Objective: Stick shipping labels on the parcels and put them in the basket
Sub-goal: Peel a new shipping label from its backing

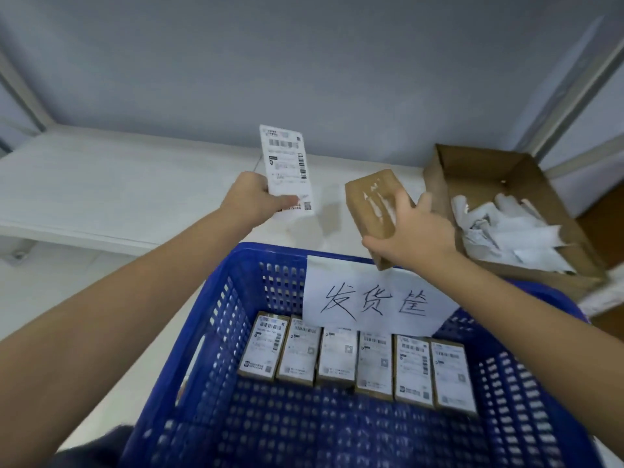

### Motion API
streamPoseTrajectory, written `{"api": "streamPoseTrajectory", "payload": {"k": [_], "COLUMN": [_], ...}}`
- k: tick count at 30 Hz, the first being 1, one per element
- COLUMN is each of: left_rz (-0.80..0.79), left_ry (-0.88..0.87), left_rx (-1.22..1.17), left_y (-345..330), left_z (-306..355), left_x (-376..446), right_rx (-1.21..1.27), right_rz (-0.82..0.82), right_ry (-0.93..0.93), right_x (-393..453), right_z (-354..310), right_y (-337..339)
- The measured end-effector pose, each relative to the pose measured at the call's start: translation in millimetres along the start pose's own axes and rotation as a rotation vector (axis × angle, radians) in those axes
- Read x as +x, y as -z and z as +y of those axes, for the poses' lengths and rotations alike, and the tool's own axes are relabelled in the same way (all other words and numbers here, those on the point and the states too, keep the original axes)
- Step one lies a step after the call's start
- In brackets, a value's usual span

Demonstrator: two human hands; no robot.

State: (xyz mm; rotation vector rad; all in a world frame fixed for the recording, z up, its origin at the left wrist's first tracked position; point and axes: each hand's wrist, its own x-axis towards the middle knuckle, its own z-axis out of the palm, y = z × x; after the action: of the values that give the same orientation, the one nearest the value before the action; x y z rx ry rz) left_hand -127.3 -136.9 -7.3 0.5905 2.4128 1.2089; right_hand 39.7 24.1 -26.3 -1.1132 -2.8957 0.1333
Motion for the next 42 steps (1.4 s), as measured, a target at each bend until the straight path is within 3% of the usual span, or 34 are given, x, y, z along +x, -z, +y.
{"api": "streamPoseTrajectory", "payload": {"k": [4, 13, 18, 23, 29, 32, 37, 42], "left_rz": [-0.122, -0.483, -0.603, -0.613, -0.589, -0.588, -0.599, -0.6], "left_ry": [-0.087, 0.187, 0.256, 0.281, 0.291, 0.288, 0.272, 0.234], "left_rx": [-0.134, -0.529, -0.575, -0.564, -0.527, -0.533, -0.574, -0.571], "left_y": [-21.0, -51.1, -66.4, -78.3, -79.1, -77.3, -71.3, -68.5], "left_z": [26.5, 22.9, 18.1, 15.0, 10.5, 12.7, 14.8, 15.2], "left_x": [-80.1, -203.5, -230.6, -232.6, -222.7, -219.7, -217.0, -217.9], "right_rx": [0.031, 0.205, 0.345, 0.394, 0.955, 1.23, 1.294, 1.364], "right_rz": [-0.027, -0.073, -0.124, -0.159, -0.181, -0.211, -0.128, -0.194], "right_ry": [-0.031, -0.075, -0.112, -0.09, 0.019, -0.021, -0.061, -0.105], "right_x": [-68.5, -207.8, -245.2, -246.6, -240.8, -239.0, -236.0, -231.8], "right_z": [24.5, 51.3, 54.7, 55.7, 65.2, 69.5, 72.8, 67.3], "right_y": [23.9, 42.2, 29.0, 17.0, 8.6, 7.7, 7.8, 14.4]}}
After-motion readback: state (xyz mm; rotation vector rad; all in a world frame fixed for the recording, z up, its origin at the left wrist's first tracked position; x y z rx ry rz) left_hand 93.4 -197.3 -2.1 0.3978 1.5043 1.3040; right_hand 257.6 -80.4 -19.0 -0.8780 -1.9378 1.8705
